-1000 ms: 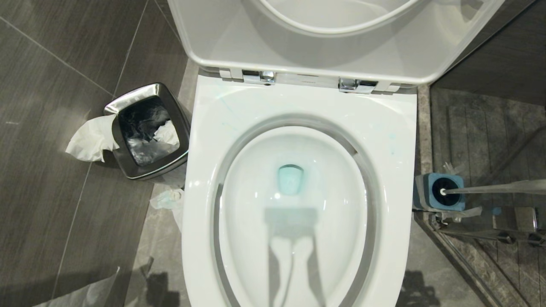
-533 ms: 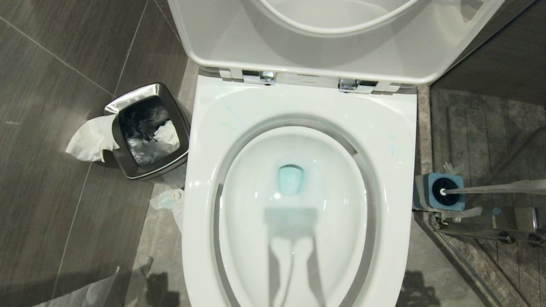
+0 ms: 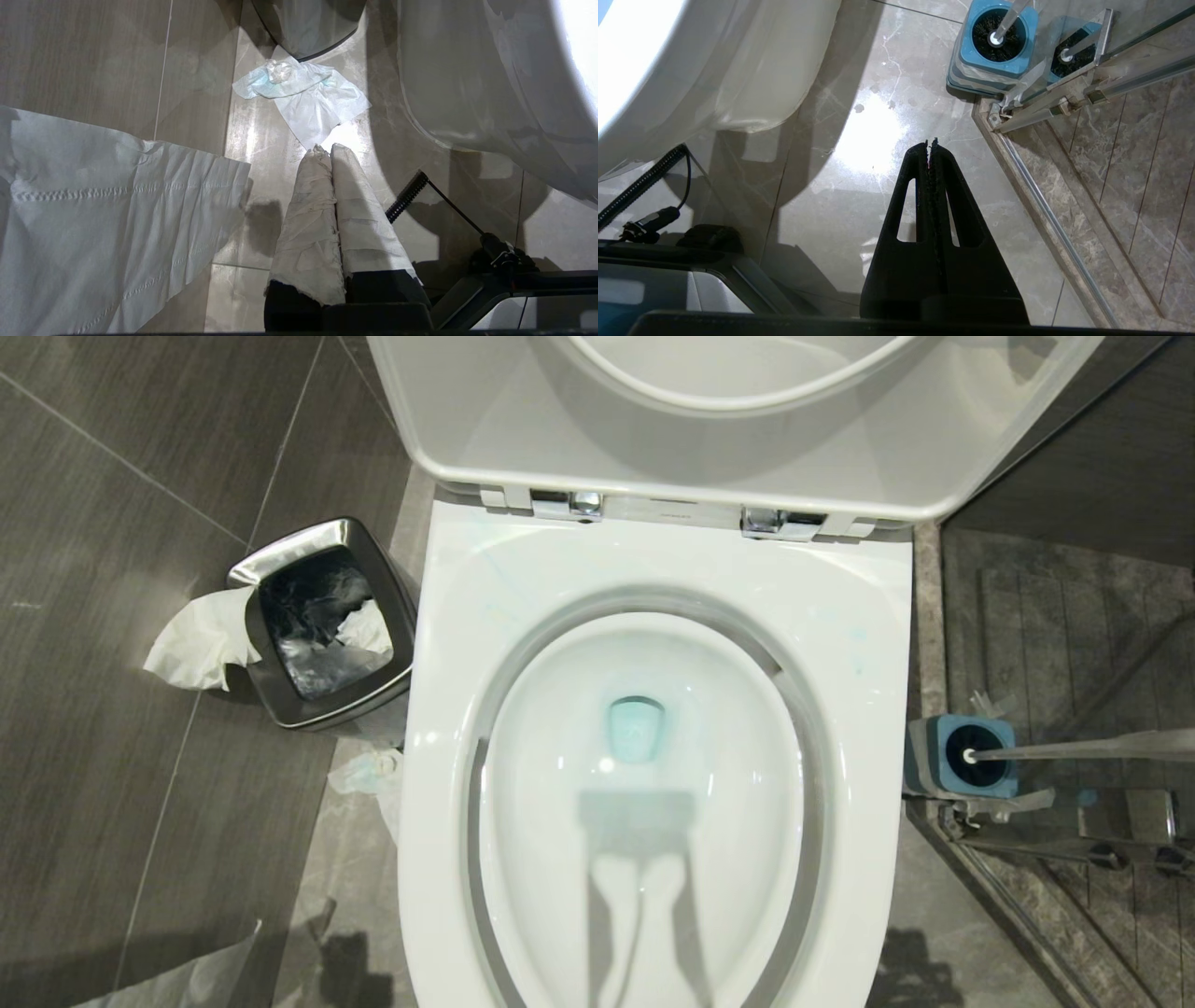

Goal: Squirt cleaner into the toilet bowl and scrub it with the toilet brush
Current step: Scrub the toilet bowl

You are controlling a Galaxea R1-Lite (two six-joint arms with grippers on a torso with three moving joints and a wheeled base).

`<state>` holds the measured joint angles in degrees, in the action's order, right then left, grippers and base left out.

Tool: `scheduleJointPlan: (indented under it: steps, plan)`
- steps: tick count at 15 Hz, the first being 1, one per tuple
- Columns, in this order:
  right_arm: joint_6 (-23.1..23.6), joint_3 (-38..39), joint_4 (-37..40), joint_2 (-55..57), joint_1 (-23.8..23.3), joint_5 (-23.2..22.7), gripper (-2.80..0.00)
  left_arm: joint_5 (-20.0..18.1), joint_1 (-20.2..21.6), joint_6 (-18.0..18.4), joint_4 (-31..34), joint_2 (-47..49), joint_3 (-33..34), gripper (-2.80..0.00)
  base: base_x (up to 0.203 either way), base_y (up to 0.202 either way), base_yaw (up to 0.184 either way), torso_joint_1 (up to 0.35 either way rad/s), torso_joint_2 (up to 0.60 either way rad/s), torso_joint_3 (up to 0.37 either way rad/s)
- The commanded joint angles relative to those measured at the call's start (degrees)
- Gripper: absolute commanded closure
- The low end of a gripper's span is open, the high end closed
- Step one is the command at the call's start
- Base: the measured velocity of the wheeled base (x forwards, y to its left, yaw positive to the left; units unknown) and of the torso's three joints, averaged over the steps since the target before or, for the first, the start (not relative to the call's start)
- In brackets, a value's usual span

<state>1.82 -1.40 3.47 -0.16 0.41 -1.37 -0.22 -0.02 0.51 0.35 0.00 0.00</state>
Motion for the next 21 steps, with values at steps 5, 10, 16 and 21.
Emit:
scheduleJointPlan:
  steps: [5, 10, 16, 21]
  plan:
    - [0.1, -0.1, 0.0, 0.2, 0.0, 0.0, 0.0, 0.0, 0.0, 0.0, 0.0, 0.0, 0.2, 0.0, 0.0, 0.0, 0.0, 0.0, 0.0, 0.0]
    - [0.1, -0.1, 0.0, 0.2, 0.0, 0.0, 0.0, 0.0, 0.0, 0.0, 0.0, 0.0, 0.2, 0.0, 0.0, 0.0, 0.0, 0.001, 0.0, 0.069]
    - [0.1, 0.0, 0.0, 0.2, 0.0, 0.0, 0.0, 0.0, 0.0, 0.0, 0.0, 0.0, 0.2, 0.0, 0.0, 0.0, 0.0, 0.002, 0.0, 0.136]
    - [0.0, 0.0, 0.0, 0.2, 0.0, 0.0, 0.0, 0.0, 0.0, 0.0, 0.0, 0.0, 0.2, 0.0, 0.0, 0.0, 0.0, 0.0, 0.0, 0.005]
